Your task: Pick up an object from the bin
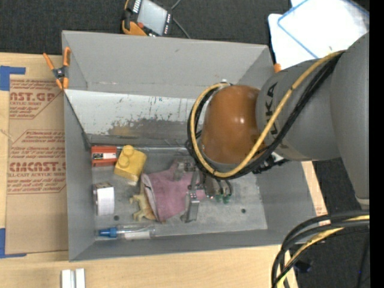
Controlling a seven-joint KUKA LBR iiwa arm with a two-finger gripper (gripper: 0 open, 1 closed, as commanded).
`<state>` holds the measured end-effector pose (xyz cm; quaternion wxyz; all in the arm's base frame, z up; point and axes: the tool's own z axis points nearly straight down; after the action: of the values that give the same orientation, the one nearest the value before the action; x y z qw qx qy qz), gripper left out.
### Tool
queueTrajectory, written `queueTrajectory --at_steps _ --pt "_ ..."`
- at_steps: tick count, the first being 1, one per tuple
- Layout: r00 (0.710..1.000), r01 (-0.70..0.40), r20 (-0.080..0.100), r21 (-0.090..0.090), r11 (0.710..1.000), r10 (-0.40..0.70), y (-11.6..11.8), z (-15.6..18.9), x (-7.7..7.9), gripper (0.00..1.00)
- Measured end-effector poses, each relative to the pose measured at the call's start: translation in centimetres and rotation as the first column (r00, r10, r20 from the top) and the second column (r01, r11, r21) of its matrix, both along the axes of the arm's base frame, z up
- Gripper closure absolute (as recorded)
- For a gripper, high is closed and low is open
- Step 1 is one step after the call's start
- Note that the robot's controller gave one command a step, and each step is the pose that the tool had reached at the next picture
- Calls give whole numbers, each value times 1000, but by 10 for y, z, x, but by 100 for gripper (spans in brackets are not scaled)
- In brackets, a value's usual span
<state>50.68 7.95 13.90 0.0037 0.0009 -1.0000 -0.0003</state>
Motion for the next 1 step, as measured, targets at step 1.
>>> queueTrajectory --at_steps 1 --pt "1000 2 7 1 1000 -2 0 4 2 0"
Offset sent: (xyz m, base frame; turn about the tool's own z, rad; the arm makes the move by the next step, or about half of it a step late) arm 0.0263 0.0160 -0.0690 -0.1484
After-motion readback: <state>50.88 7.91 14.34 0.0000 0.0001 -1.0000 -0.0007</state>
